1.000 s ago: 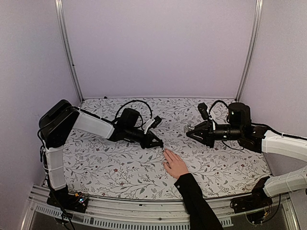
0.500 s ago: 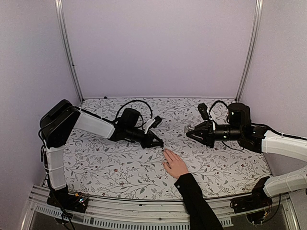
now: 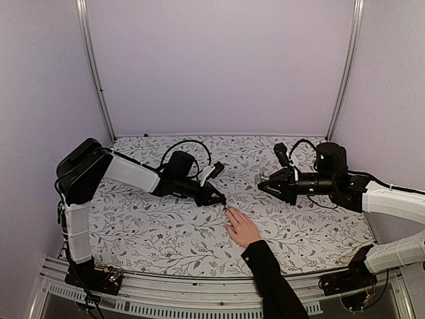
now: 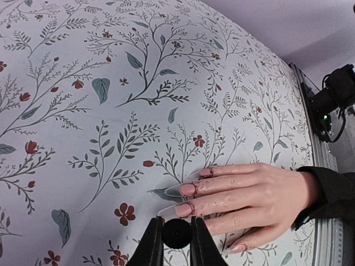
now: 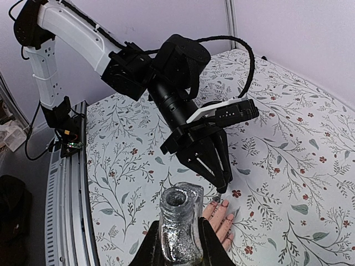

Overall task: Paint the nails
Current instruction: Paint the nail polish on the nail.

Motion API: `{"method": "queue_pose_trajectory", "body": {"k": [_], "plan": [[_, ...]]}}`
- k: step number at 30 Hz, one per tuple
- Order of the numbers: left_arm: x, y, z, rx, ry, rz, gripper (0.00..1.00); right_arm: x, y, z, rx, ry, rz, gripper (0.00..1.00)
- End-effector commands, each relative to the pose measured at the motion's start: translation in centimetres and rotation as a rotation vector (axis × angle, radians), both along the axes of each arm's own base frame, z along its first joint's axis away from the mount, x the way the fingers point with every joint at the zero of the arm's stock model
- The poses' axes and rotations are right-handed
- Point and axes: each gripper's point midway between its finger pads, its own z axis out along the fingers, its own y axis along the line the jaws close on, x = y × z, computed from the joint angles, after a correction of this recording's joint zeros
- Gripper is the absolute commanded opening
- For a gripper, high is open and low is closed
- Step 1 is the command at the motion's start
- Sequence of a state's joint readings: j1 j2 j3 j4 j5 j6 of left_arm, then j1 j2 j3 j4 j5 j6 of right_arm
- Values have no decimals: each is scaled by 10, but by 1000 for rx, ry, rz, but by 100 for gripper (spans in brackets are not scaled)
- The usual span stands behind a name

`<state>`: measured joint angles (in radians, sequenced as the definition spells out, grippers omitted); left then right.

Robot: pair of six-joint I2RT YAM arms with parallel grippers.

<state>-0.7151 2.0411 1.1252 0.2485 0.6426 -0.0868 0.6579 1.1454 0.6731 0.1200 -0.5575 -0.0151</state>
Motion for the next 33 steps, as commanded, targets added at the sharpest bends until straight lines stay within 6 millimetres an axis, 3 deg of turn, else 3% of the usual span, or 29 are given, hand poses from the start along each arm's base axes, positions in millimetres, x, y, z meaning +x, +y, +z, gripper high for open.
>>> {"method": "queue_pose_trajectory", "body": {"k": [1,33], "plan": [[5,0,-1,4,0,8,0,-1,-2,8,25,-20,0,0],[13,8,9,0,-23,39,0,-2,-3,12,33,-27,3,0]]}}
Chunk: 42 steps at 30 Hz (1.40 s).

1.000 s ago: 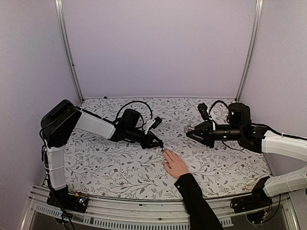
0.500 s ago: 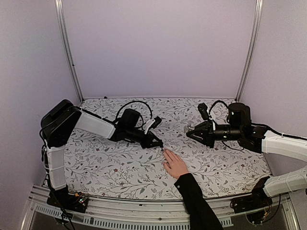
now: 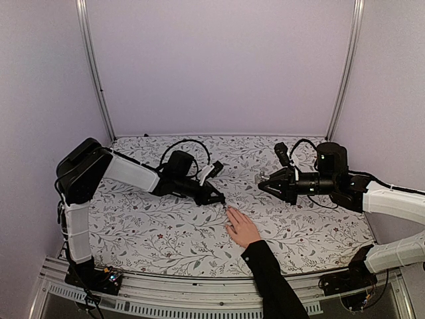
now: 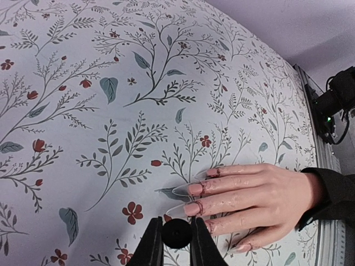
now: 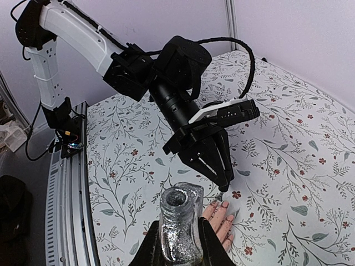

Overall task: Paint the nails
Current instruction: Paint the nail polish on the nail.

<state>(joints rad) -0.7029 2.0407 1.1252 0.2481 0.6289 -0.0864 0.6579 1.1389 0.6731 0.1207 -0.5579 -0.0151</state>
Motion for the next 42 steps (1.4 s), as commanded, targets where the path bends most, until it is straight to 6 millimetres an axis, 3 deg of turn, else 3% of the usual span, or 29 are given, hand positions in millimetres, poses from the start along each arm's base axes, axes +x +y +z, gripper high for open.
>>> {"method": "queue_pose_trajectory", "body": {"k": [1,25,32,42], "plan": [[6,4,10,-7,-18,16,0,-1,-2,9,29,-21,2,0],[11,10,30,-25,-64,29,0,-2,-3,10,29,-22,3,0],[-9,1,49,-80,-109,-45,0,-2,-3,10,30,-22,4,0],[-20,-8,36,-64,-79,-87,0,-3,-3,11,31,-23,4,0]]}}
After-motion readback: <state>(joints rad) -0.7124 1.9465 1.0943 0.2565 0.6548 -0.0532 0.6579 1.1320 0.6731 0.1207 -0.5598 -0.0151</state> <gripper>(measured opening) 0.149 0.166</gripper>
